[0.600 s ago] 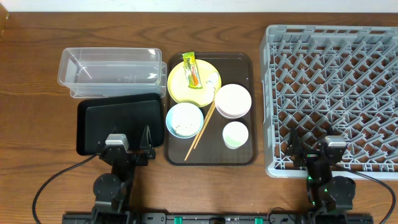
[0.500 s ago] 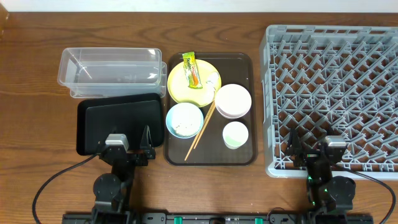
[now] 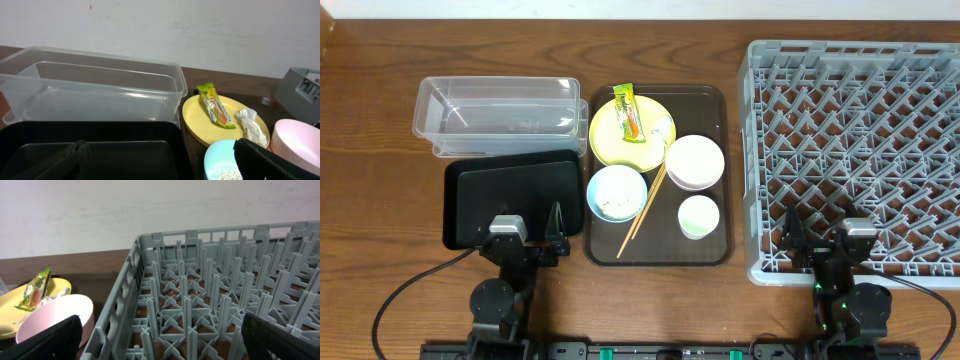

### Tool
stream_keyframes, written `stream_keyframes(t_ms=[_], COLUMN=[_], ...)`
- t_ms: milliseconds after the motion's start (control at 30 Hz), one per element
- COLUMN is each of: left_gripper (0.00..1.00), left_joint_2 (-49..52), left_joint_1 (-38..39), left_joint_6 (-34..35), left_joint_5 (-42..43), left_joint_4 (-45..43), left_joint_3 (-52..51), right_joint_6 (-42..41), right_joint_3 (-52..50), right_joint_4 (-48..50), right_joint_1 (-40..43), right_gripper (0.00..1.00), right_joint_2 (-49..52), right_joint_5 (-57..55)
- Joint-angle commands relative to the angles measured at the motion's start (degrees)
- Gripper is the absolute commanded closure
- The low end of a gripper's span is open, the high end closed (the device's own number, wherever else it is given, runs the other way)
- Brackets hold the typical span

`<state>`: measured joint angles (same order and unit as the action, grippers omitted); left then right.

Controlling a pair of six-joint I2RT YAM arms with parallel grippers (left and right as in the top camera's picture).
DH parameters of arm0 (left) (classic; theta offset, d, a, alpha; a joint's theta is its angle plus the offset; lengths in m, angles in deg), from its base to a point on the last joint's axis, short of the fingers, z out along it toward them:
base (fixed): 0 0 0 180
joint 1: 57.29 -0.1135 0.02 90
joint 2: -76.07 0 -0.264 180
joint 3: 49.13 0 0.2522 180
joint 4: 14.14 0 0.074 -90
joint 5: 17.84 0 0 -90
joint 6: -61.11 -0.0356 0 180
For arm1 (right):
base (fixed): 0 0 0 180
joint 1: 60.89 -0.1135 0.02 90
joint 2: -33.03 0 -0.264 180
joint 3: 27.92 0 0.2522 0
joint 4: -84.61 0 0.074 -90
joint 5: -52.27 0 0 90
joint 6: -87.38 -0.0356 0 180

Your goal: Sort waste into correct bins and load items into the dishwasher rack

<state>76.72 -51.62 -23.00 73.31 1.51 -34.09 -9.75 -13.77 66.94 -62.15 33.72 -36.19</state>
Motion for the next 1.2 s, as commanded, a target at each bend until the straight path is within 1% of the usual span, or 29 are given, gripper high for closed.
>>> stream_keyframes(t_ms=[0,667,867,1033,1167], left_gripper=[0.06,0.06,0.06,0.06,0.06], left_joint_2=[-0.35,-0.35,0.07,2.95,9.51], left_joint_1=[-0.31,-0.31,-0.31,-0.31,-0.31], left_joint_6=[-0.74,-0.72,-0.68,-0.70,-0.70], left_joint_5=[-0.28,-0.28,-0.26,-0.28,-0.28], left_joint_4=[2.14,2.14,2.14,4.00,7.15], left_joint_3=[-1.05,-1.05,-0.96,1.88,7.17], right_joint_6=[0.57,0.52,-3.15,-3.10,-3.08], right_joint_3=[-0.07,-0.07,-0.07,0.79,4.52], right_joint_4=[-0.22,-0.20,-0.22,-1.42,-6.14], right_joint_1=[-0.55,-0.55,-0.55,-0.52,-0.52], right_gripper=[0.01,0.01,0.01,0.01,0.01], right_joint_2=[-0.31,-0.31,-0.28,0.57,3.26], right_joint_5=[0.22,0.02,0.24,-0.04,-1.86])
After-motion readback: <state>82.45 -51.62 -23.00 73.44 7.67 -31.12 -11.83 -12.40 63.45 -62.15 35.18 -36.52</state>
